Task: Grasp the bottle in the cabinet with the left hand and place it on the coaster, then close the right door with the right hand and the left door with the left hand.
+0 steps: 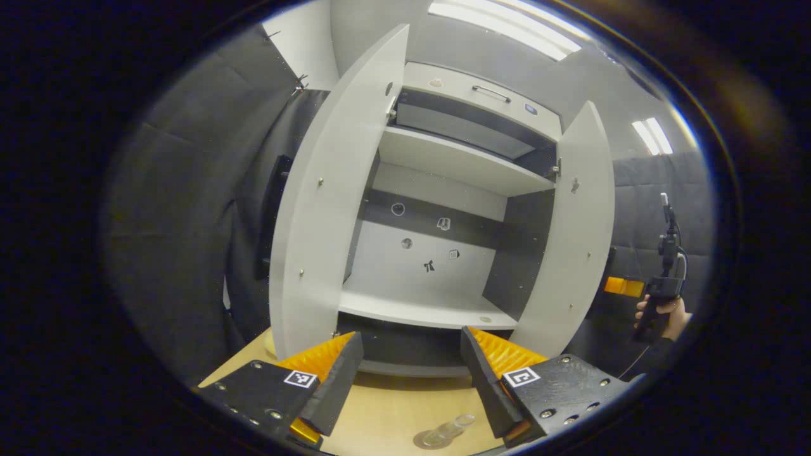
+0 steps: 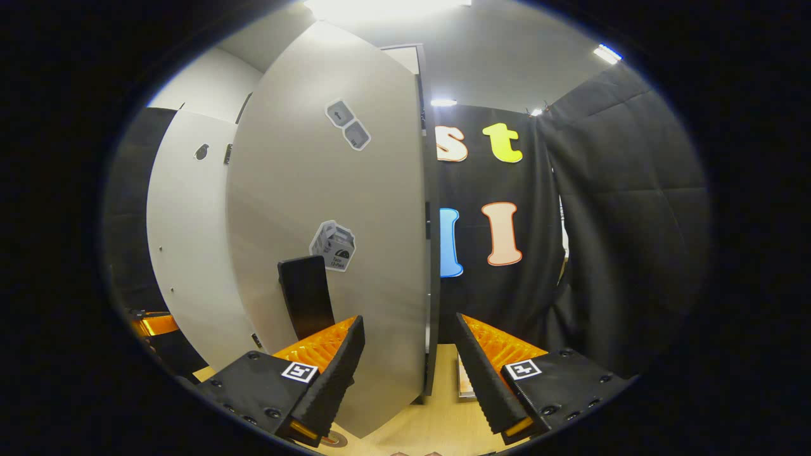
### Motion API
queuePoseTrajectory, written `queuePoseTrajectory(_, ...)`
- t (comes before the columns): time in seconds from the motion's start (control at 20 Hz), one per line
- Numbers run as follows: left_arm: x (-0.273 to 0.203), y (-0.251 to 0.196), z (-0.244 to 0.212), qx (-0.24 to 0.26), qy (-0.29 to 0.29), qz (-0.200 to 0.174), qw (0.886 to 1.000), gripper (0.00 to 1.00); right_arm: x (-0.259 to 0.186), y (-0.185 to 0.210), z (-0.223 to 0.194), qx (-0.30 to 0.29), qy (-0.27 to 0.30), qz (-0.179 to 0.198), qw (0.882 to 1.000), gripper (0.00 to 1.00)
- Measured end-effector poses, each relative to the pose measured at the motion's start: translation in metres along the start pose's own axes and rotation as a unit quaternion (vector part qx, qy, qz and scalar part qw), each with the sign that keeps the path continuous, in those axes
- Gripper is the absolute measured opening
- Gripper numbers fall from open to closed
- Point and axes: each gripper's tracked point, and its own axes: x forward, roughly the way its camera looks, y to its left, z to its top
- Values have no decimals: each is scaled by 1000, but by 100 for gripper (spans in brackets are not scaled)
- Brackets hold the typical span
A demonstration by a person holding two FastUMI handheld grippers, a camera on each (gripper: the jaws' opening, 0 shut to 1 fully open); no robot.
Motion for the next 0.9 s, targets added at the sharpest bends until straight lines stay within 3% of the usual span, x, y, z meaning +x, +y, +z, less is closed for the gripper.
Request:
queuePoseTrajectory(0.05,-4,3,0,2,-2,4,1000,90,4,9,-1,3,2,8,1000,85)
queuePoseTrajectory(0.1,-6,8,3,5,-5,10,1000,90,8,19,-2,8,1,16,1000,85)
queuePoseTrajectory(0.15,-9,12,5,11,-11,17,1000,96,13,29,0,14,-2,25,1000,85)
queuePoseTrajectory(0.25,-15,23,9,24,-17,33,999,90,20,47,3,27,-7,44,999,86)
queuePoseTrajectory(0.35,-22,37,12,28,-19,50,998,90,21,59,6,34,-14,57,998,95)
queuePoseTrajectory(0.4,-26,45,13,26,-20,59,998,90,21,58,7,30,-16,56,998,90)
queuePoseTrajectory(0.55,-36,72,12,15,-19,87,996,90,22,54,0,32,-12,51,998,90)
queuePoseTrajectory(0.6,-38,82,13,18,-18,97,995,96,23,53,-2,40,-8,50,998,90)
queuePoseTrajectory(0.65,-40,91,14,23,-17,108,994,95,24,53,-5,47,-4,49,998,94)
queuePoseTrajectory(0.75,-44,110,20,35,-17,124,991,90,23,51,-10,62,3,45,997,90)
queuePoseTrajectory(0.8,-45,118,23,41,-17,131,990,90,22,50,-12,66,5,41,997,96)
queuePoseTrajectory(0.9,-44,132,30,55,-18,143,988,96,21,49,-15,67,8,34,997,96)
